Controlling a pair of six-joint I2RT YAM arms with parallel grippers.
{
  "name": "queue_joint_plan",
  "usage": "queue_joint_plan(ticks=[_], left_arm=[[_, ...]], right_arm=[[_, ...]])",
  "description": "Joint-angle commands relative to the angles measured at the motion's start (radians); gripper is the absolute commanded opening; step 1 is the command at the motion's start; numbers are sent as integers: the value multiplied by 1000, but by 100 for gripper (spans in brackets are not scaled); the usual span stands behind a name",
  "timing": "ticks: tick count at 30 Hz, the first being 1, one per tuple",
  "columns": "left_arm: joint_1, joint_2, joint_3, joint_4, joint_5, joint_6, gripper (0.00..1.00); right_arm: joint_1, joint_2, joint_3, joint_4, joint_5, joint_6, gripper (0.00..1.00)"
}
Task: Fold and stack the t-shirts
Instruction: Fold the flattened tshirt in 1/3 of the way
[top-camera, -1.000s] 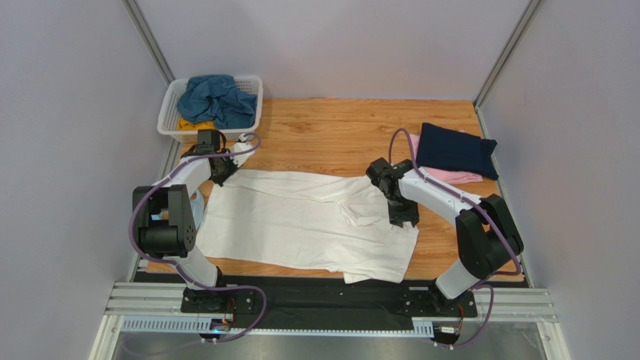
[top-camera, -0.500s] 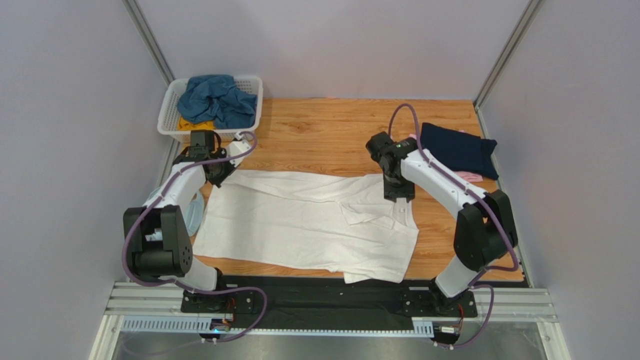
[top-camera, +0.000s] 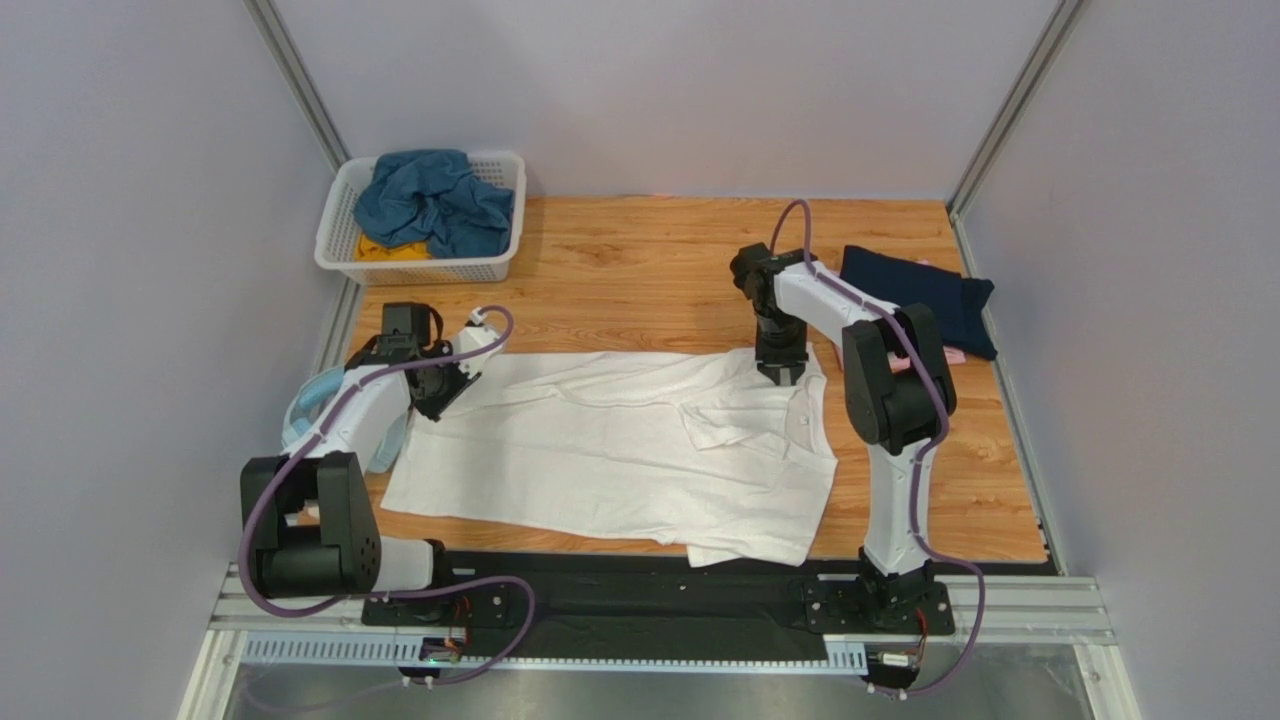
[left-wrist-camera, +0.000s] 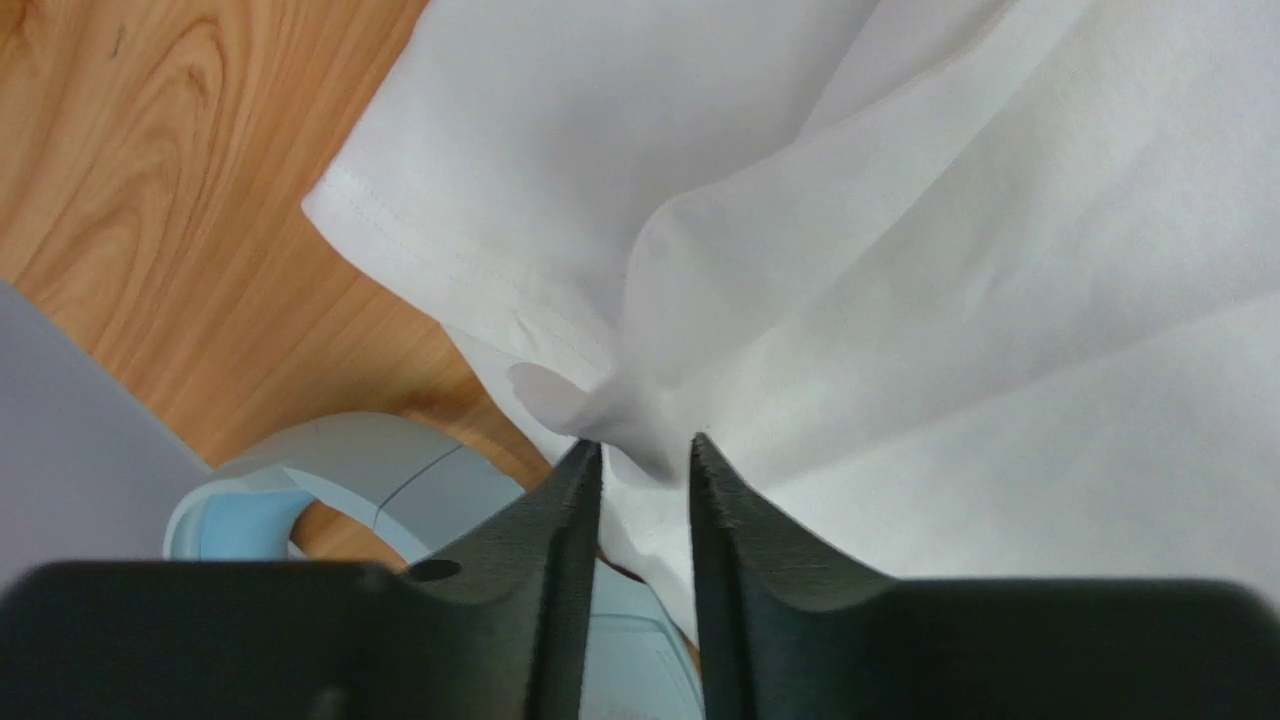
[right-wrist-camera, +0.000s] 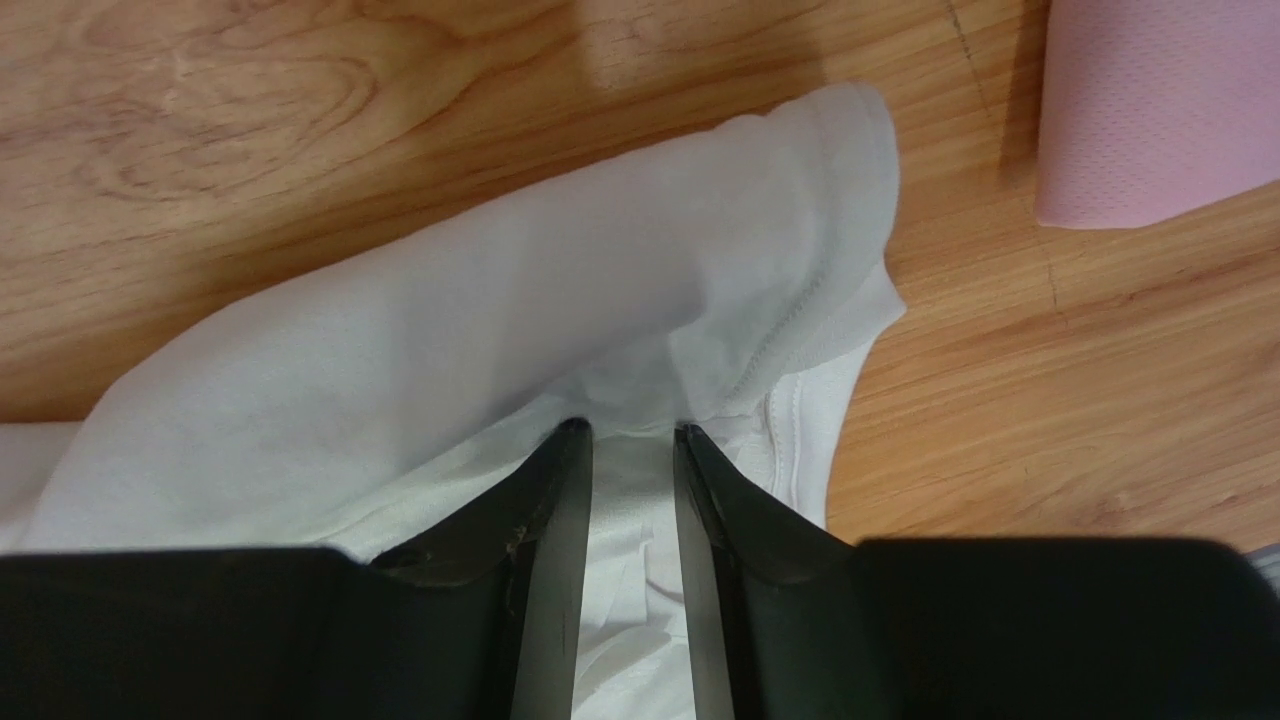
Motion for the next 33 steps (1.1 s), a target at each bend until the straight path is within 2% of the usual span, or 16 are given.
queue_joint_plan(ticks=[1, 3, 4, 9, 11, 15, 17, 18, 23, 27, 31, 33], left_arm=[[9, -3, 75, 10, -3, -9, 51], [9, -3, 109, -13, 18, -21, 59], [9, -3, 146, -20, 26, -28, 71], [7, 18, 246, -75, 84, -73, 85], [9, 32, 278, -86, 118, -94, 100], [1, 151, 310, -63, 132, -121, 100], [0, 211, 346, -88, 139, -136, 94], [-2, 255, 355, -94, 139, -137, 87], [0, 282, 327, -92, 138, -134, 72], [-2, 262, 301, -108, 133, -125, 40], [-2, 245, 292, -125, 129, -118, 26], [0, 242, 292, -128, 129, -113, 23]], right_arm=[[-12, 23, 43, 42, -37, -20, 31], [-23, 39, 43, 47, -37, -25, 31], [-27, 47, 47, 52, -43, -25, 31], [-41, 73, 43, 67, -58, -31, 29], [-43, 81, 38, 75, -68, -32, 28], [-43, 78, 29, 85, -72, -32, 26], [-43, 67, 21, 90, -74, -34, 24], [-43, 64, 14, 92, -71, -35, 24], [-44, 49, -5, 96, -57, -38, 24], [-46, 55, 3, 98, -60, -37, 24], [-46, 58, 7, 96, -58, -37, 24], [-46, 56, 4, 98, -57, -37, 23]])
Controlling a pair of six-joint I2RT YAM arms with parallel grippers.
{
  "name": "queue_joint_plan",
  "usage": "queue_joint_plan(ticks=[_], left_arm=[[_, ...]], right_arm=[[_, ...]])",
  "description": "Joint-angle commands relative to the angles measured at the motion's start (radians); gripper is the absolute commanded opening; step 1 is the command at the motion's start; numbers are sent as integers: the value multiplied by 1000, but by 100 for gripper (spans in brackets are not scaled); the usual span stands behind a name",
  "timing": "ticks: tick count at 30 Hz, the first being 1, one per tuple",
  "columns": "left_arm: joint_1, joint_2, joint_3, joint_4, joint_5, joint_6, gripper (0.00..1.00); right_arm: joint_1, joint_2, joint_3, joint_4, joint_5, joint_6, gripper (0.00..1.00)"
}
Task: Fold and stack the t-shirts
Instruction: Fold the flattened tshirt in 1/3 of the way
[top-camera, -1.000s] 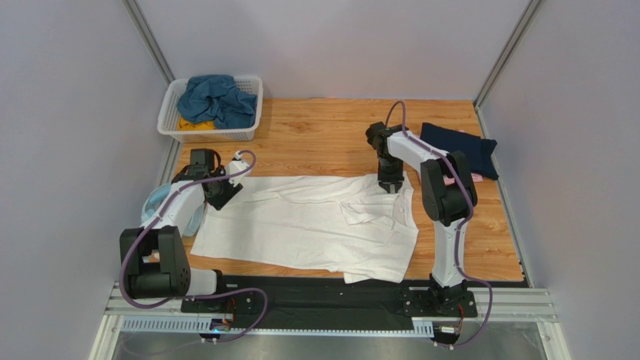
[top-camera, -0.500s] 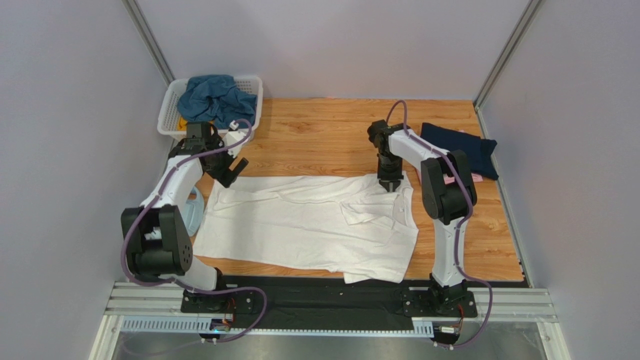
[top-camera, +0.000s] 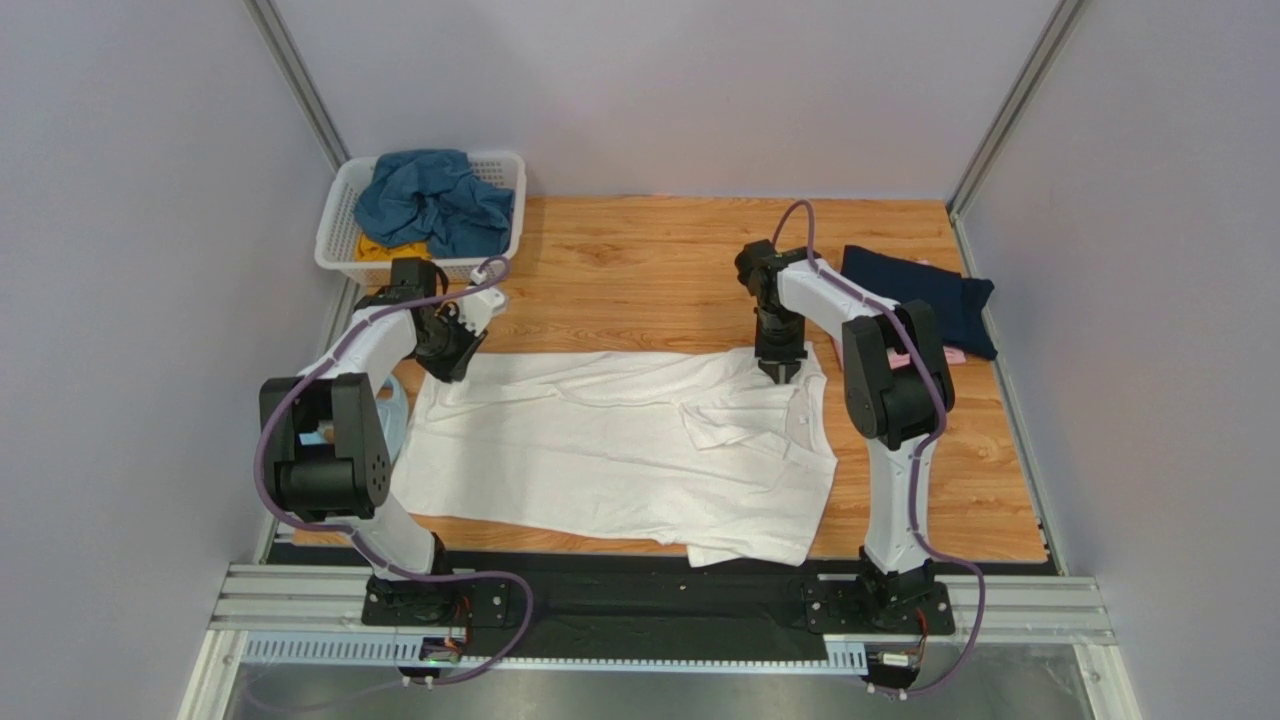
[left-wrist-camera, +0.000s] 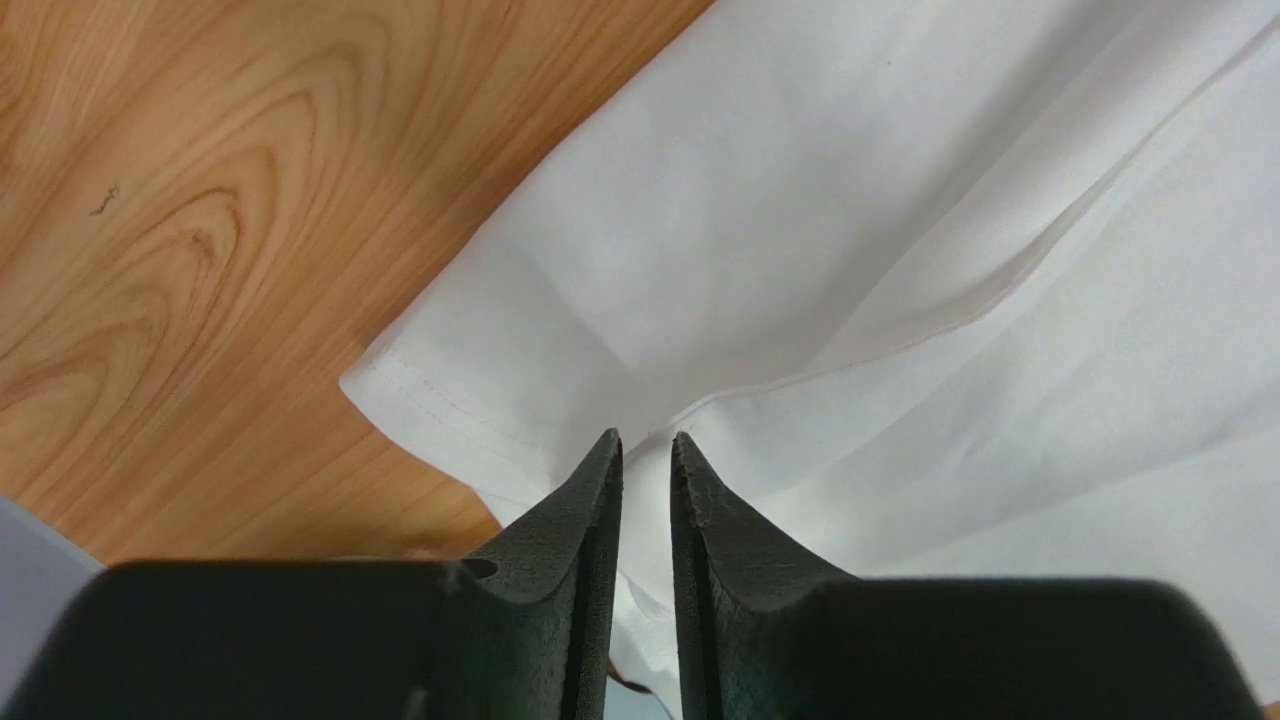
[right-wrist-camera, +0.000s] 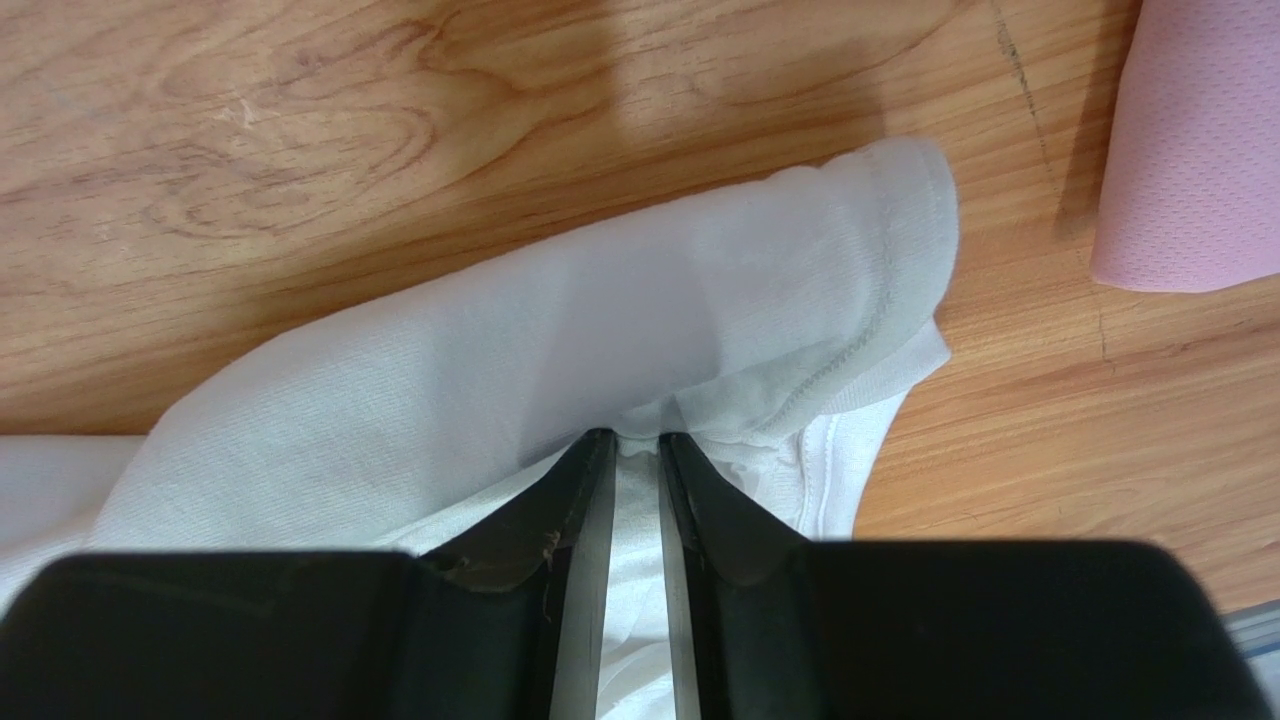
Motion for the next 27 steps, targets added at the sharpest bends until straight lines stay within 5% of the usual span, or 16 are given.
queue_joint_plan(ticks=[1, 6, 20, 27], left_arm=[[-2, -48, -5, -25, 19, 11, 23], [-3, -44, 6, -63, 19, 21, 28], [1, -28, 26, -131, 6, 64, 24], [1, -30, 78, -62, -15, -11, 70]], right_arm=[[-13, 13, -18, 68, 14, -8, 24], [-16, 5, -26, 66, 20, -9, 23], [-26, -10, -24, 68, 11, -11, 20], [-27, -14, -29, 74, 13, -11, 19]])
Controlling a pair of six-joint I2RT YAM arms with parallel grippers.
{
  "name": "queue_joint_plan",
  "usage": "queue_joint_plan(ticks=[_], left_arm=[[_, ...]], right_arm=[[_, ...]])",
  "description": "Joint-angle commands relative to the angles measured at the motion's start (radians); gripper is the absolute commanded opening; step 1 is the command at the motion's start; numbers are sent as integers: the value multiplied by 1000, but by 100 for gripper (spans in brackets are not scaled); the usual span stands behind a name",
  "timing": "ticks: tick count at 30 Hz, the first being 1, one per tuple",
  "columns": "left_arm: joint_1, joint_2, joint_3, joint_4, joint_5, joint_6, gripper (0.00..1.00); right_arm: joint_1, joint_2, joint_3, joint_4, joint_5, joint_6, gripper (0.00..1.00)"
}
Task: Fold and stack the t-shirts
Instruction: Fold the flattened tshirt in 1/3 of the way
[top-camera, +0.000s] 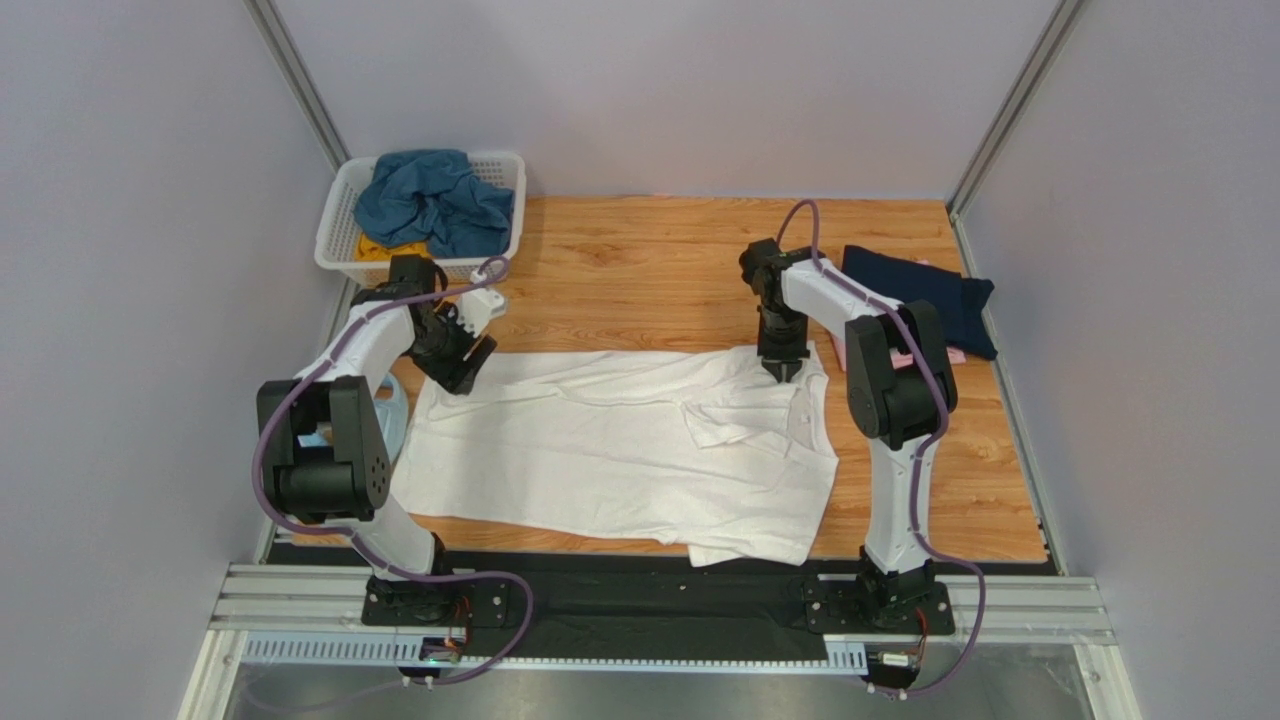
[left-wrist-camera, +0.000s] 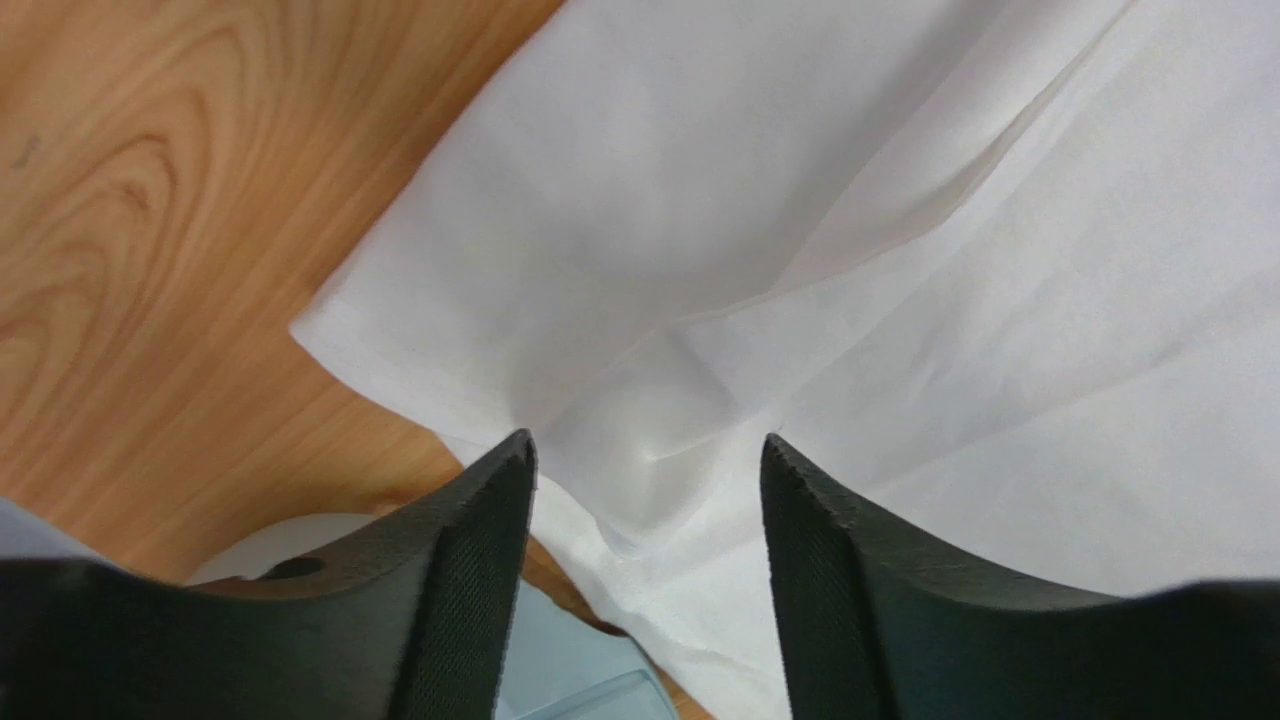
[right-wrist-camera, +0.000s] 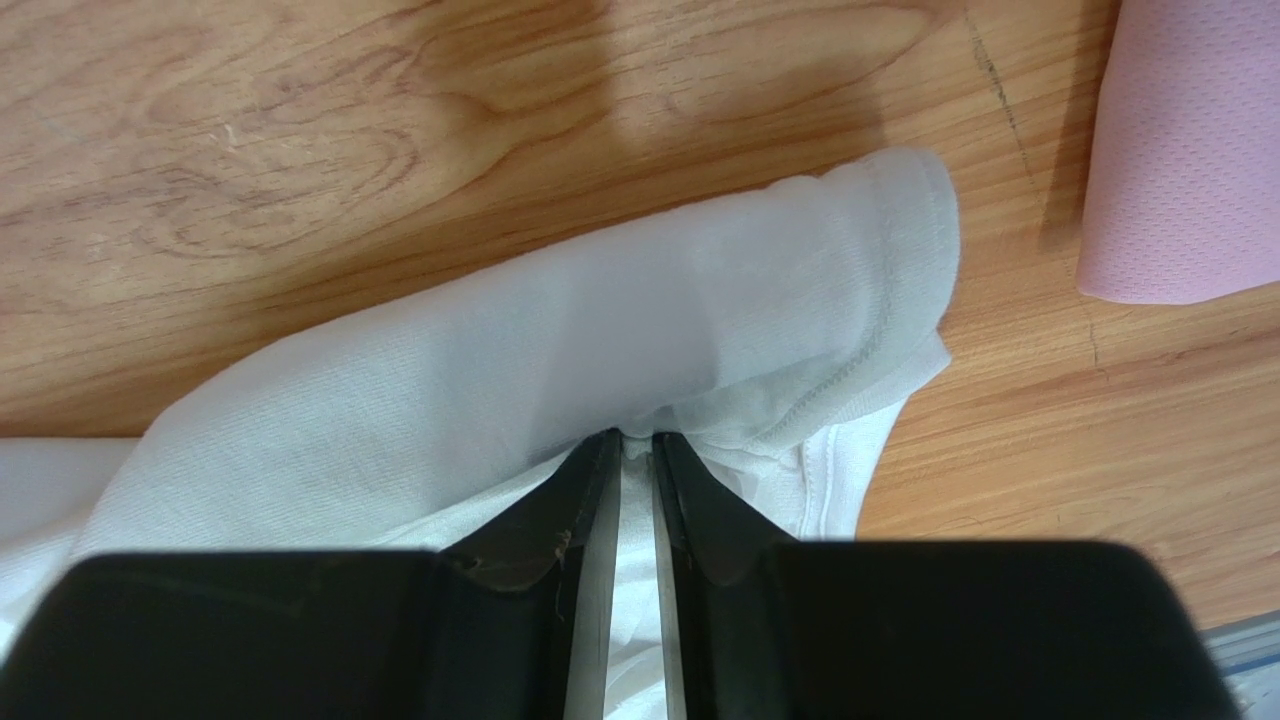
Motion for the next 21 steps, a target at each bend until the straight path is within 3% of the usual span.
queue_joint_plan(ticks=[1, 3, 10, 16, 21], left_arm=[[7, -6, 52, 61, -26, -50, 72], [12, 8, 59, 86, -58, -59, 73], [33, 102, 85, 89, -95, -81, 61], [70, 166, 121, 74, -122, -108, 42], [95, 146, 137, 61, -93, -122, 37]], right_arm=[[-17, -10, -22, 62, 20, -7, 19], [-15, -12, -18, 59, 22, -7, 19], [-17, -10, -12, 59, 17, -9, 19], [-17, -15, -18, 64, 14, -9, 18], [-18, -12, -21, 65, 13, -12, 18]])
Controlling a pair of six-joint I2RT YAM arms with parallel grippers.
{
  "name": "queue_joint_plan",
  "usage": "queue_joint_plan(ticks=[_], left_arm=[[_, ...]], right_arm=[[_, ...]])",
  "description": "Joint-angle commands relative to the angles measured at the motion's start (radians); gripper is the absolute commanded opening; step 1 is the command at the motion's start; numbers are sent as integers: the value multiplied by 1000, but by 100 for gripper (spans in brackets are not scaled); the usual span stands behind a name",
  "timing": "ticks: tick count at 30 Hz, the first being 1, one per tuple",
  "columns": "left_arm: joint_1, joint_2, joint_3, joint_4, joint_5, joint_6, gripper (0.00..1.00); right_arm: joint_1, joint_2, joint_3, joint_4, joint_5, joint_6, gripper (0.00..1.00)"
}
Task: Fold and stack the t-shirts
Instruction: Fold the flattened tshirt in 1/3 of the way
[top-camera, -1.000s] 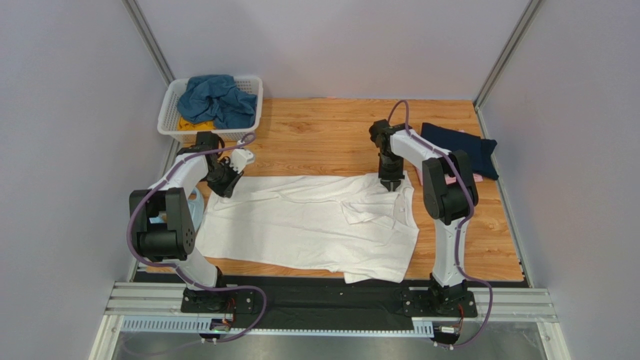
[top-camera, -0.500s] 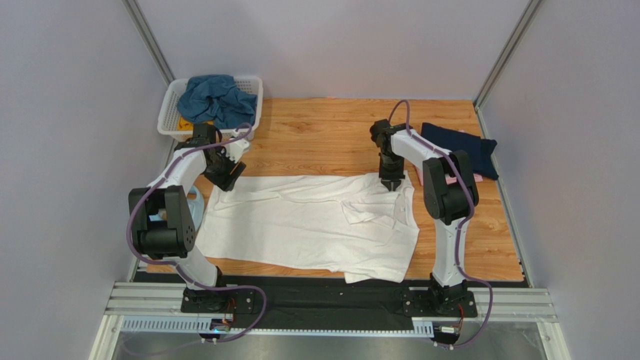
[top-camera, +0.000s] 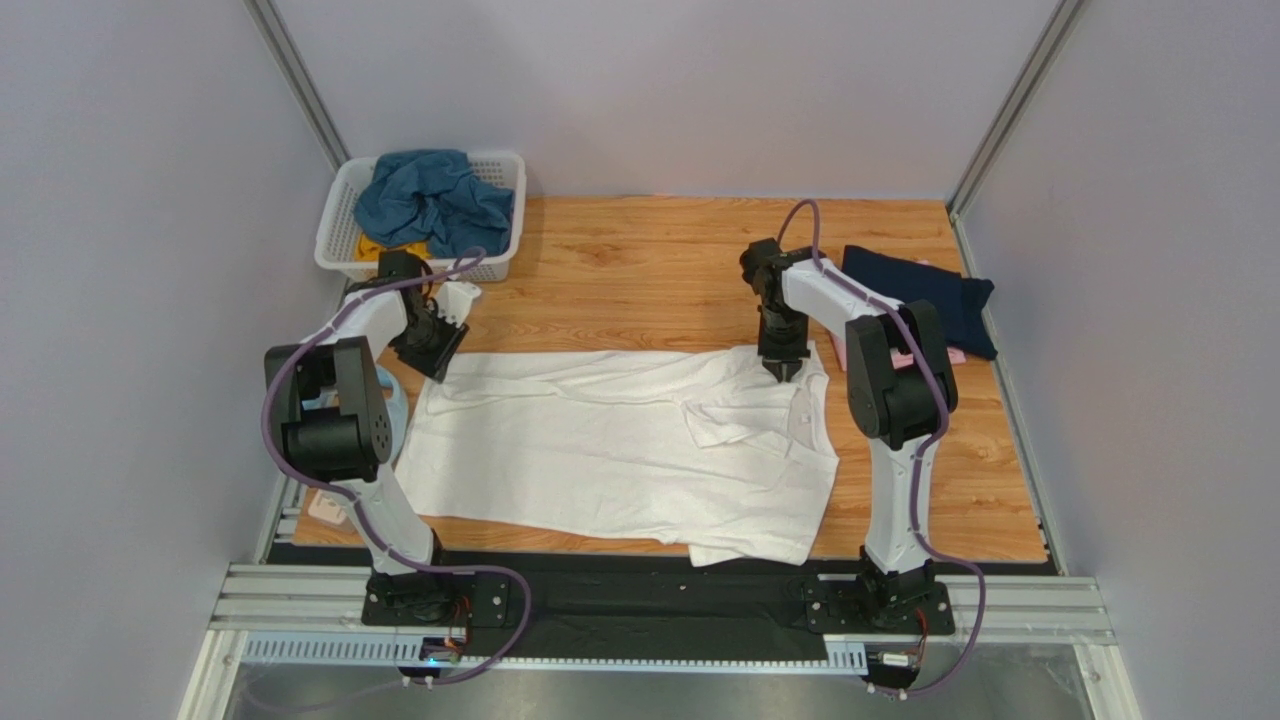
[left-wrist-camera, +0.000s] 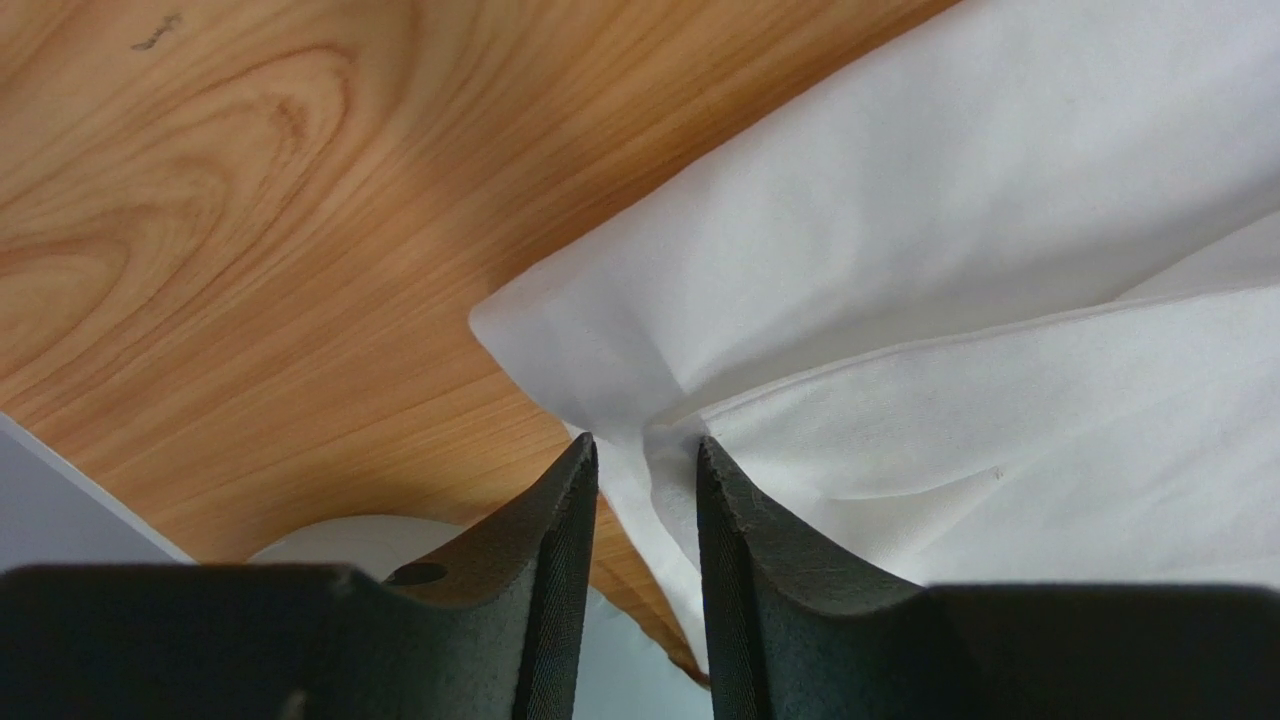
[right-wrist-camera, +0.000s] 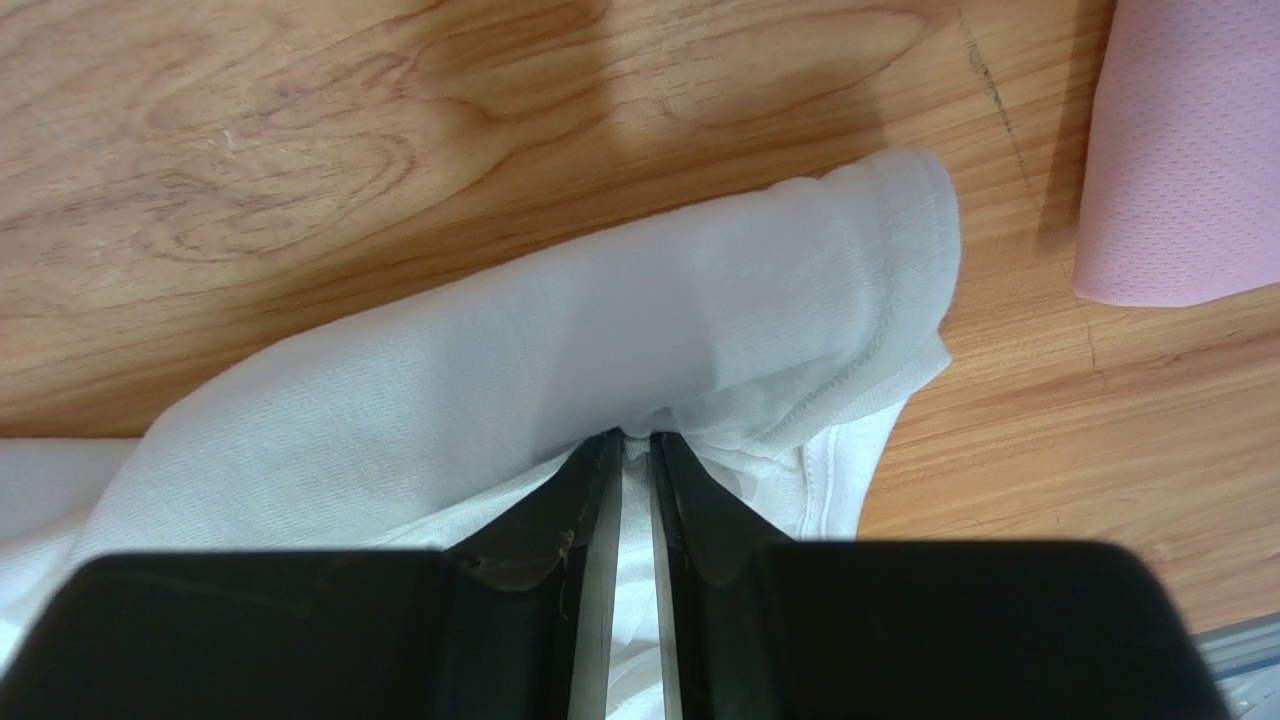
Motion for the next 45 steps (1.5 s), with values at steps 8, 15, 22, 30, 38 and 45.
queue_joint_plan(ticks=[8, 15, 22, 30, 38, 45], left_arm=[[30, -46, 82, -37, 50, -45, 37], [35, 19, 98, -55, 105, -71, 29], [34, 8, 60, -121, 157, -59, 37], [34, -44, -23, -100, 142, -39, 83], [34, -38, -3, -121, 160, -38, 33], [35, -66, 23, -153, 161, -28, 18]], right_arm=[[-15, -7, -16, 67, 8, -8, 18], [-16, -15, -22, 67, 12, -13, 18], [-15, -17, -16, 67, 6, -13, 18], [-16, -20, -19, 69, 6, -13, 17], [-16, -26, -21, 66, 9, -11, 17], [-15, -34, -13, 61, 8, -10, 17]])
